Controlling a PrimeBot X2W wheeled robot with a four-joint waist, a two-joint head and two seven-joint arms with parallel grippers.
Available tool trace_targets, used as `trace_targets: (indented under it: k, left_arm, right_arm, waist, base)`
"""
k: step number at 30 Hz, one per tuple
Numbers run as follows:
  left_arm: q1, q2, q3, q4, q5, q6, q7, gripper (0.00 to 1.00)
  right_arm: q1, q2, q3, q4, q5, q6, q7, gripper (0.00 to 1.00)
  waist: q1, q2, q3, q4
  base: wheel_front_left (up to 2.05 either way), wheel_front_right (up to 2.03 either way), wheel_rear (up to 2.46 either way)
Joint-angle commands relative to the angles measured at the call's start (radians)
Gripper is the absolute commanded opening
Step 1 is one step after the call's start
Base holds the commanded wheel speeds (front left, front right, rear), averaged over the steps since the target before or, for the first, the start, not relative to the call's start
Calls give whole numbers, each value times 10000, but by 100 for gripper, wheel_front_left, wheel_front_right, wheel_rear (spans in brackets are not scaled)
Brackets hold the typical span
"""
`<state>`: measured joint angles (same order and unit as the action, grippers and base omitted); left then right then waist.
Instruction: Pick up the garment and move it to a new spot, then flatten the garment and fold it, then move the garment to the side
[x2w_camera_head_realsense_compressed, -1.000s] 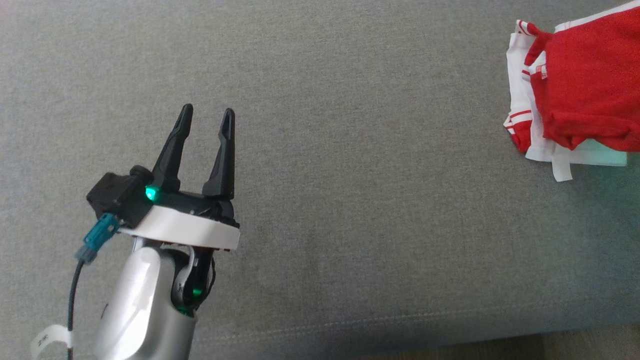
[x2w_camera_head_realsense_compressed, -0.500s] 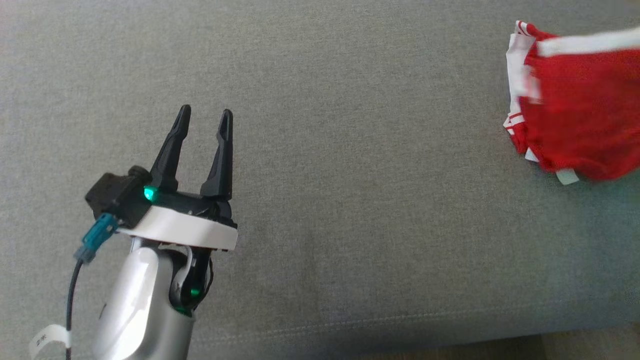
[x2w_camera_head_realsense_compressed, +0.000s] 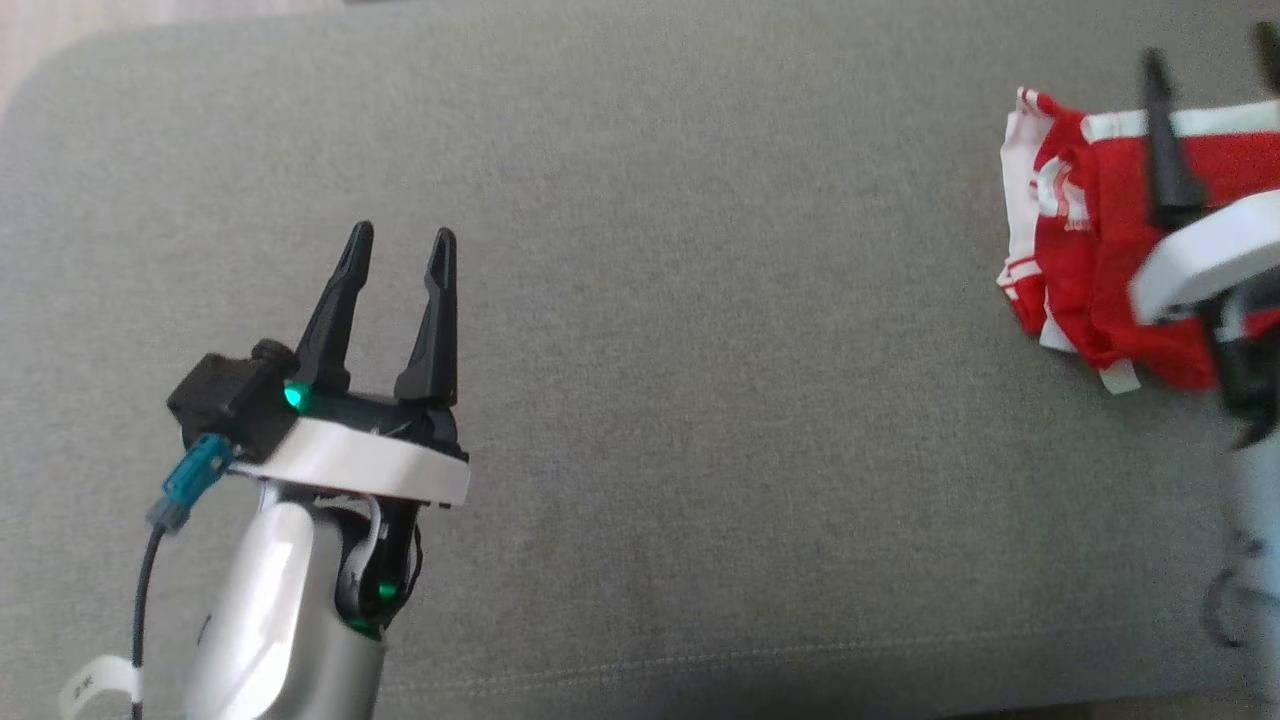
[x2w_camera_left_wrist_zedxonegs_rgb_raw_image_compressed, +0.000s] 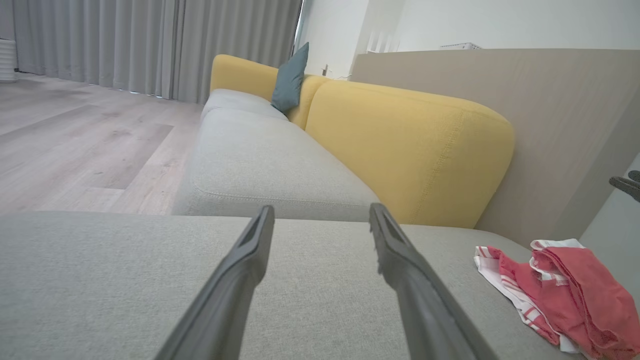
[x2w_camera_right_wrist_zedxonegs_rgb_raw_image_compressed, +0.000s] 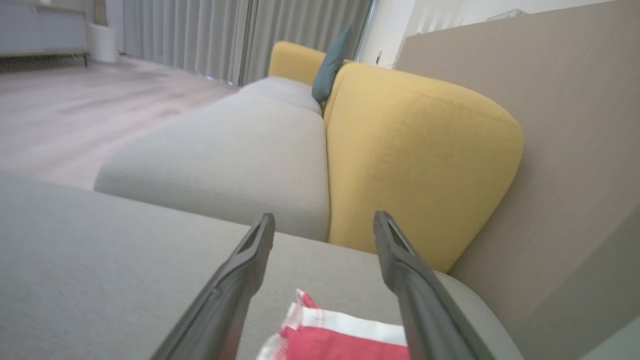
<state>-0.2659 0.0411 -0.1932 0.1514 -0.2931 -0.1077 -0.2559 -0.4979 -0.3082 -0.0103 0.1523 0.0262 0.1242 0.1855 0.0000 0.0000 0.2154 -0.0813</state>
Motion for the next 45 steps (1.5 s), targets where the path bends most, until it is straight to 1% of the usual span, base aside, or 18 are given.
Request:
trace_targets:
  k: [1, 6, 8, 12, 13, 14, 17, 20, 24, 30, 38, 45]
  left_arm:
    - [-54, 91, 350, -349, -36, 76, -59, 100]
    - [220, 91, 416, -327, -26, 213, -59, 100]
    - [384, 91, 461, -313, -11, 270, -59, 100]
    - [798, 91, 459, -258, 37, 333, -59, 100]
    - [915, 91, 450, -219, 56, 348, -59, 100]
    - [1145, 91, 389, -140, 104, 368, -59, 100]
    - [1473, 91, 298, -53, 157, 445, -59, 100]
    - [1780, 91, 276, -148, 279, 528, -59, 100]
    - [2057, 91, 287, -329, 407, 565, -59, 100]
    - [2239, 91, 397, -922, 286, 442, -59, 100]
    - [2285, 91, 291, -822, -50, 308, -59, 100]
    - [2305, 91, 431, -980, -298, 163, -59, 100]
  right_arm:
    - [-92, 261, 136, -410, 9, 65, -287, 100]
    - [486, 1640, 406, -337, 144, 65, -1230, 100]
    - [848, 2086, 407, -295, 240, 65, -1629, 100]
    - [1719, 2512, 433, -132, 560, 65, -2382, 100]
    - [1944, 2548, 420, -78, 656, 65, -2568, 100]
    - [2411, 2570, 618, 42, 1049, 65, -2958, 100]
    - [3065, 2575, 756, 256, 1923, 65, -3585, 100]
    - [3538, 2577, 900, 471, 2377, 65, -3975, 100]
    - [3952, 2578, 1122, 607, 2622, 65, -4260, 100]
    - [4132, 2579, 1230, 650, 2751, 65, -4415, 100]
    - [4099, 2579, 1211, 639, 2771, 65, -4457, 100]
    - [4068, 2579, 1207, 537, 2850, 65, -4469, 100]
  waist:
    - [0, 0, -310, 110]
    - [0, 0, -943, 369]
    - [0, 0, -1198, 476]
    - [0, 0, -1649, 677]
    - [0, 0, -1746, 717]
    - [0, 0, -1925, 811]
    - [0, 0, -2102, 928]
    - [0, 0, -2149, 971]
    - [0, 0, -2161, 1019]
    - [0, 0, -2146, 1040]
    - [0, 0, -2129, 1018]
    - [0, 0, -2092, 1003]
  base:
    - [0, 0, 0]
    - [0, 0, 0]
    - [0, 0, 0]
    - [0, 0, 0]
    - [0, 0, 0]
    - [0, 0, 0]
    - [0, 0, 0]
    - [0, 0, 0]
    - [0, 0, 0]
    - [0, 0, 0]
    - [0, 0, 0]
    - [0, 0, 0]
